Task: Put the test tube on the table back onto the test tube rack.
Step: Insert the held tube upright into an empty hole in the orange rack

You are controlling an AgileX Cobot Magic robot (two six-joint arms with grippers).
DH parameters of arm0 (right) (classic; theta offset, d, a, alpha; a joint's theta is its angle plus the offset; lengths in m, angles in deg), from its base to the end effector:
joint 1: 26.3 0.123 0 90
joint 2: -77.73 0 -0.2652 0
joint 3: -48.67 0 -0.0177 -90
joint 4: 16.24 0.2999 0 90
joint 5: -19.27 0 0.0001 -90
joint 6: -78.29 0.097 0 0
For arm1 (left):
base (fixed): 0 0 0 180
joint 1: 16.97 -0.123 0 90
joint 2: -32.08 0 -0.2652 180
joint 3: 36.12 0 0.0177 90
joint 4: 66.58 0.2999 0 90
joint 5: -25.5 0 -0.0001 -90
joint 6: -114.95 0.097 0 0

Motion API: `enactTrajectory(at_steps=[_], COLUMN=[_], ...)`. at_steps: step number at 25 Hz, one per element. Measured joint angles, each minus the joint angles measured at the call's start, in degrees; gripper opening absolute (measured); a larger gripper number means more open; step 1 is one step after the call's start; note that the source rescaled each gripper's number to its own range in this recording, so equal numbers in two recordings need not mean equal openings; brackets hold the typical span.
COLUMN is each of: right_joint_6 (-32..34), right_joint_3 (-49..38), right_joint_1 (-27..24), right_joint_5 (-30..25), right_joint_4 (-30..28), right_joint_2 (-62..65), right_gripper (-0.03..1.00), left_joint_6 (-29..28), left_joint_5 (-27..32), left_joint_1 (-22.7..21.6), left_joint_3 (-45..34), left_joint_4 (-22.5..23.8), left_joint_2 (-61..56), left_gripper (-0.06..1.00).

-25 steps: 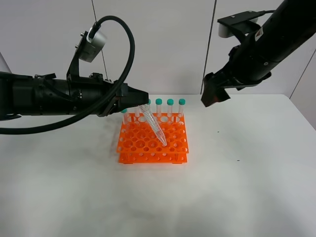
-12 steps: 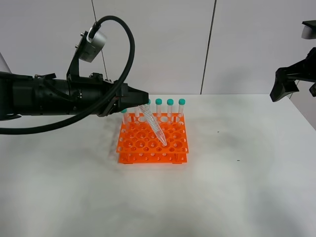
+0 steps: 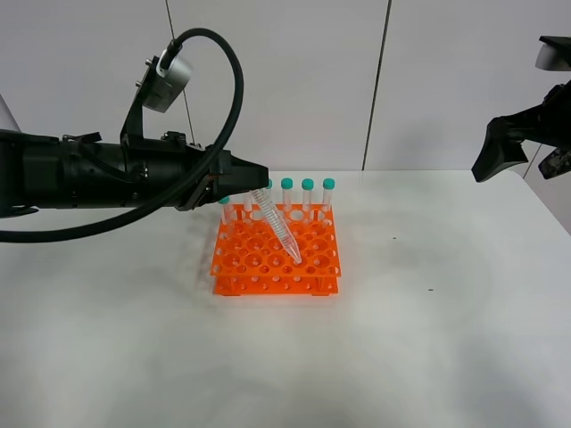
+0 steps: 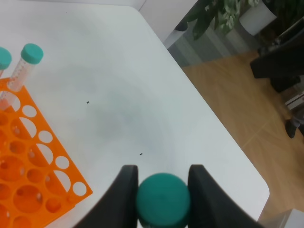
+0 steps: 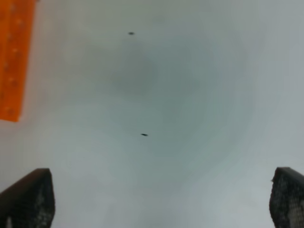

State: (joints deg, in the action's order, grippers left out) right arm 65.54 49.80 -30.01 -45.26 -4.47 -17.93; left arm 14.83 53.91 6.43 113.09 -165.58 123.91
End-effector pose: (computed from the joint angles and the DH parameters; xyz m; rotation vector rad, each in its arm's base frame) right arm 0.3616 -0.0055 0.2921 -0.1421 2.7419 0.2024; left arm 0.2997 -0.1795 0.2014 0.3748 2.1040 -0.9644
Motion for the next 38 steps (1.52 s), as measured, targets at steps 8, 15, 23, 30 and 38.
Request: enactTrajectory(at_steps=[8, 15, 23, 30, 38], right_joint_6=[2.01, 4.83, 6.15, 6.30, 6.30], right_joint_3=[0.00, 0.00, -6.60, -28.47, -45.56], right_joint_1=[6.13, 4.49, 4.49, 4.49, 4.49], right_joint_5=[0.60, -2.64, -4.73, -5.24, 2.15], right_joint_4=[-3.38, -7.28, -7.22, -7.22, -7.36], right_joint_2=[0.00, 0.00, 4.65, 25.36, 58.43], right_gripper=[1.00, 1.00, 1.00, 1.00, 1.00], left_joint_6=[0.00, 0.00, 0.00, 0.00, 0.00], left_joint_5=[0.00, 0.00, 0.00, 0.00, 0.01], left_joint_1=[0.00, 0.00, 0.00, 0.00, 0.00], left_joint_3=[0.00, 0.00, 0.00, 0.00, 0.00], left_joint_4=[0.00, 0.00, 0.00, 0.00, 0.00], left_joint_2=[0.00, 0.00, 0.00, 0.00, 0.00], left_gripper=[0.01, 0.01, 0.01, 0.01, 0.01])
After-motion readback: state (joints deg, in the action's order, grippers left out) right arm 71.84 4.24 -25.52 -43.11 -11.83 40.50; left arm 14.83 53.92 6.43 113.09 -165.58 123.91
